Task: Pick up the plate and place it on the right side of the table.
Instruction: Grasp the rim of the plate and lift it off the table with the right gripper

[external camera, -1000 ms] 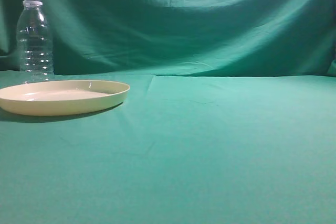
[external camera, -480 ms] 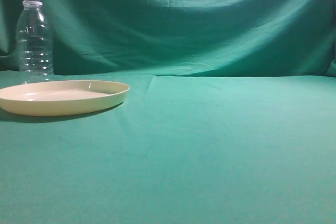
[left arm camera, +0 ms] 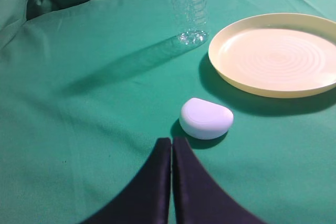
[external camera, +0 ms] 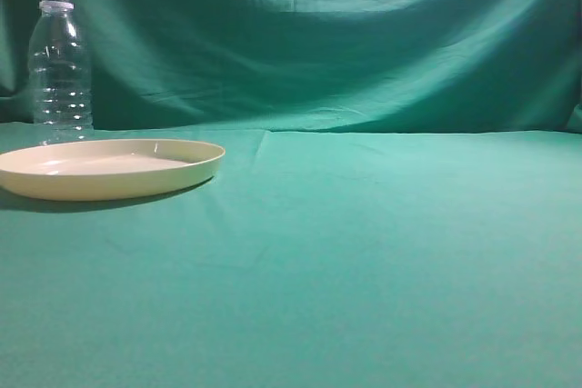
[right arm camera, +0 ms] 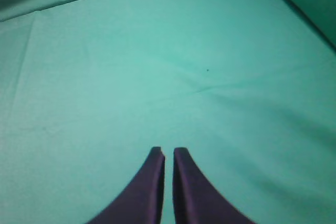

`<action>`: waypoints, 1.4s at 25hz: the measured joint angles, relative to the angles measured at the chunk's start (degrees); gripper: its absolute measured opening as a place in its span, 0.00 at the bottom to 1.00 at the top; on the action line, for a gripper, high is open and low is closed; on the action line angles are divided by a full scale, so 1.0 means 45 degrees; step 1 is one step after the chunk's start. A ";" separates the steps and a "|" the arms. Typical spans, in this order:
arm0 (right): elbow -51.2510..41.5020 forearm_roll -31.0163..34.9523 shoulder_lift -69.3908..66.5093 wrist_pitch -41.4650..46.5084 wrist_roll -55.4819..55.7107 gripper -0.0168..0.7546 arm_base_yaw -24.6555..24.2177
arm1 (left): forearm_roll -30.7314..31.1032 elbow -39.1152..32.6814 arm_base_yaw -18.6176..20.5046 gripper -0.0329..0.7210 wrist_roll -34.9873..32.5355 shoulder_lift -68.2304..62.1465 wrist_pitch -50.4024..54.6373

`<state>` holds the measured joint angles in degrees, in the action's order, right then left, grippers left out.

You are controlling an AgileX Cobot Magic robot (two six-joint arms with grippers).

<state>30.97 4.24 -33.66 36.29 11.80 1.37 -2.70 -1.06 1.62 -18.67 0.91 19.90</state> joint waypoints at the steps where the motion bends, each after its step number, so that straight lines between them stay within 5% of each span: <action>1: 0.0108 0.0330 -0.0089 0.0000 -0.0553 0.08 0.0069 | 0.0000 0.0000 0.0000 0.04 0.0000 0.0000 0.0000; 8: 0.2446 0.2526 -0.2901 0.2087 -0.4906 0.08 0.1390 | 0.0000 0.0000 0.0000 0.04 0.0000 0.0000 0.0000; 16: 0.5808 0.2673 -0.8074 0.1730 -0.4735 0.02 0.4882 | 0.0000 0.0000 0.0000 0.04 0.0000 0.0000 0.0000; 23: 1.0923 0.0932 -1.4116 0.4537 -0.3097 0.02 0.7731 | 0.0000 0.0000 0.0000 0.04 0.0000 0.0000 0.0000; 34: 1.8241 0.0004 -2.0335 0.5882 -0.1953 0.02 0.8364 | 0.0000 0.0000 0.0000 0.04 0.0000 0.0000 0.0000; 35: 1.8448 0.0004 -2.0570 0.5787 -0.1932 0.08 0.8364 | 0.0000 0.0000 0.0000 0.04 0.0000 0.0000 0.0000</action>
<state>113.99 4.26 -126.23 62.34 3.11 39.01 -2.70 -1.06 1.62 -18.67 0.91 19.90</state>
